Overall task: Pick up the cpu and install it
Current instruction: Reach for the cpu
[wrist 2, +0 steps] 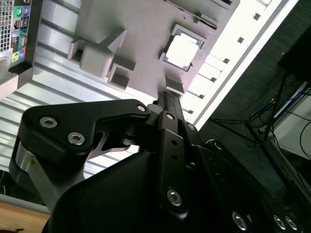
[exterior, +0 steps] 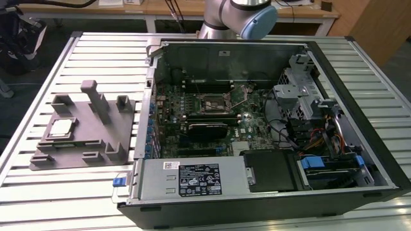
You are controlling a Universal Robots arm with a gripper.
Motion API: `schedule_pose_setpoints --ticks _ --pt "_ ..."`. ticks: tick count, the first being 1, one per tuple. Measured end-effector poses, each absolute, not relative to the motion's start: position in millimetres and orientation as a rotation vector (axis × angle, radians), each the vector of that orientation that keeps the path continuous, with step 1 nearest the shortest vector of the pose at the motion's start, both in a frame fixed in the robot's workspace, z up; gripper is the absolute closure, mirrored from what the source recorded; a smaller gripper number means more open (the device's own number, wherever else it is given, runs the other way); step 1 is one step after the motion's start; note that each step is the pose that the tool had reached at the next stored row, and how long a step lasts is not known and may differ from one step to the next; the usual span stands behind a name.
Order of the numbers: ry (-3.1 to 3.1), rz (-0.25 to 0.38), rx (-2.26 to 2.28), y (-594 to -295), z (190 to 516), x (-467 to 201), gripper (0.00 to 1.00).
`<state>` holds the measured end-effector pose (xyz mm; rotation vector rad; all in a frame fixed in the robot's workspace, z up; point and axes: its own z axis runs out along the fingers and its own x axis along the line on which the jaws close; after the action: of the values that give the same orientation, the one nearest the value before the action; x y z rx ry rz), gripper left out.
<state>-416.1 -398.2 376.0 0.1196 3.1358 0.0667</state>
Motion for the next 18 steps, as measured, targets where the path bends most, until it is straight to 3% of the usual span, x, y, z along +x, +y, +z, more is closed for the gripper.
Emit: schedule_pose_setpoints --ticks 18 --pt "3.141 0.066 0.12 -398 373 -440 0.89"
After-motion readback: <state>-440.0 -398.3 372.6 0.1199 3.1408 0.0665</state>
